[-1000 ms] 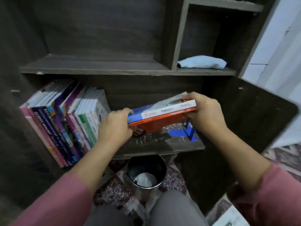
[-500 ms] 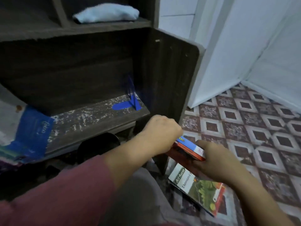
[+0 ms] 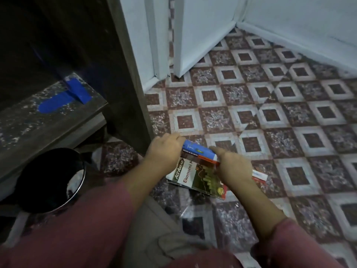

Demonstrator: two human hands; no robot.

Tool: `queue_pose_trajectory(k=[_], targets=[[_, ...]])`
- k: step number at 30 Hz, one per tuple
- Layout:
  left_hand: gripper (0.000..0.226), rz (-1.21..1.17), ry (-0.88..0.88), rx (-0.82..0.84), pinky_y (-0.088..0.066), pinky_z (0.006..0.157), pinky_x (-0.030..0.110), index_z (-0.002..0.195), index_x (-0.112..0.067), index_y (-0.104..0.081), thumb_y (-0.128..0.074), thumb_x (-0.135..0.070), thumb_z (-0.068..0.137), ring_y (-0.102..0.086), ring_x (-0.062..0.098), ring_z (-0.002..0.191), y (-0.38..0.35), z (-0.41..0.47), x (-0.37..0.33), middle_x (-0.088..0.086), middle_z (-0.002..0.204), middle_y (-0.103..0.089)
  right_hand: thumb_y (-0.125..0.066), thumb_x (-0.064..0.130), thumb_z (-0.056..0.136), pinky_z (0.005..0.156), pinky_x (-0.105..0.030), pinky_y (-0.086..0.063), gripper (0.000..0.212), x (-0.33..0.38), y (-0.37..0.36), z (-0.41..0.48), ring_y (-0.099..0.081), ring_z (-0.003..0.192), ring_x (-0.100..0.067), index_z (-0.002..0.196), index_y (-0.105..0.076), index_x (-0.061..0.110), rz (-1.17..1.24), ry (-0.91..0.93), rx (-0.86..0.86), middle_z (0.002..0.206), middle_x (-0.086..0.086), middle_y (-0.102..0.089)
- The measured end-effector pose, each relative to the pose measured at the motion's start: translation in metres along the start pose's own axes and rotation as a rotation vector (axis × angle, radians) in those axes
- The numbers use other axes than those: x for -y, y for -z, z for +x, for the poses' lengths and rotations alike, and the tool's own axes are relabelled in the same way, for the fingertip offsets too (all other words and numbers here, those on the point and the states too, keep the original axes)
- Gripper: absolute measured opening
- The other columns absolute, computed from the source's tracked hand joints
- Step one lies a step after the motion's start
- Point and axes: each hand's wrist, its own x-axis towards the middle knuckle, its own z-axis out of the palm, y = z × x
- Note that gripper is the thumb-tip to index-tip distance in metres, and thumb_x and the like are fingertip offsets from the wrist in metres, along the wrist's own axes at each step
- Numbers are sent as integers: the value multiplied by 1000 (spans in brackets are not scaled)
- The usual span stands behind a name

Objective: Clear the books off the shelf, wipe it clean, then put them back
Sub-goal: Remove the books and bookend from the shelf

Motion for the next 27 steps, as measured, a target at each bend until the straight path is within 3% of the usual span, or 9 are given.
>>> queue_pose_trajectory(k=[3, 5, 8, 11, 15, 18, 22, 25, 27], targets=[[57, -32, 6, -143, -49, 83, 42, 132, -6, -53, -69, -10, 78, -58, 34, 109, -30, -6, 7, 13, 127, -56, -65, 5, 78, 68, -35, -51, 57, 1, -42, 19, -68, 92, -33, 131, -58, 24, 17, 45, -201, 110, -7, -70], [57, -40, 22, -47, -48, 87, 42, 135, -8, -47, -61, -9, 79, -52, 31, 116, -44, -6, 12, 10, 130, -53, -63, 3, 80, 85, -46, -52, 55, 3, -76, 30, -64, 106, -38, 132, -58, 19, 16, 71, -218, 125, -10, -65], [44, -38, 22, 111, -46, 94, 41, 127, -17, -47, -55, -14, 84, -49, 27, 117, -49, 0, 22, 4, 126, -51, -49, 11, 95, 108, -48, -35, 58, 13, -121, 36, -41, 134, -37, 149, -33, 25, -27, 106, 81, 151, -7, -39], [39, -57, 92, 152, -49, 89, 43, 122, -17, -49, -59, -18, 84, -54, 29, 110, -54, 3, 31, 5, 121, -49, -46, 12, 97, 112, -47, -29, 67, 19, -161, 29, -20, 144, -36, 153, -13, 27, -54, 144, 375, 160, -6, -15], [40, -94, 142, 172, -50, 91, 43, 126, -15, -49, -60, -18, 87, -52, 26, 115, -61, 5, 36, 4, 127, -48, -57, 10, 93, 115, -45, -29, 85, 18, -178, 19, -6, 148, -36, 155, 0, 26, -15, 146, 433, 163, -4, 3], [38, -128, 159, 175, -50, 90, 41, 125, -16, -50, -59, -19, 88, -52, 24, 114, -61, 8, 36, 3, 125, -49, -65, 23, 90, 107, -44, -38, 91, 10, -170, 24, -7, 148, -31, 155, -1, 28, -17, 182, 482, 163, 0, 4], [35, -144, 166, 172, -50, 89, 40, 122, -18, -50, -58, -22, 89, -53, 22, 111, -49, 2, 31, 3, 123, -51, -72, 41, 80, 111, -52, -32, 100, 8, -154, 27, -5, 148, -30, 155, -8, 27, 85, 161, 632, 163, 2, 3], [36, -145, 180, 132, -49, 91, 40, 125, -19, -51, -57, -27, 90, -52, 23, 113, -31, -9, 34, 3, 126, -51, -68, 39, 84, 106, -45, -40, 74, 26, -120, 33, -40, 134, -28, 148, -34, 25, 136, 131, 597, 153, -5, -34], [36, -174, 170, 48, -48, 90, 38, 125, -19, -53, -57, -29, 91, -51, 22, 113, -16, -22, 43, 2, 125, -51, -61, 38, 91, 101, -41, -44, 57, 45, -86, 35, -49, 126, -26, 143, -42, 25, 172, 180, 464, 145, -4, -45]])
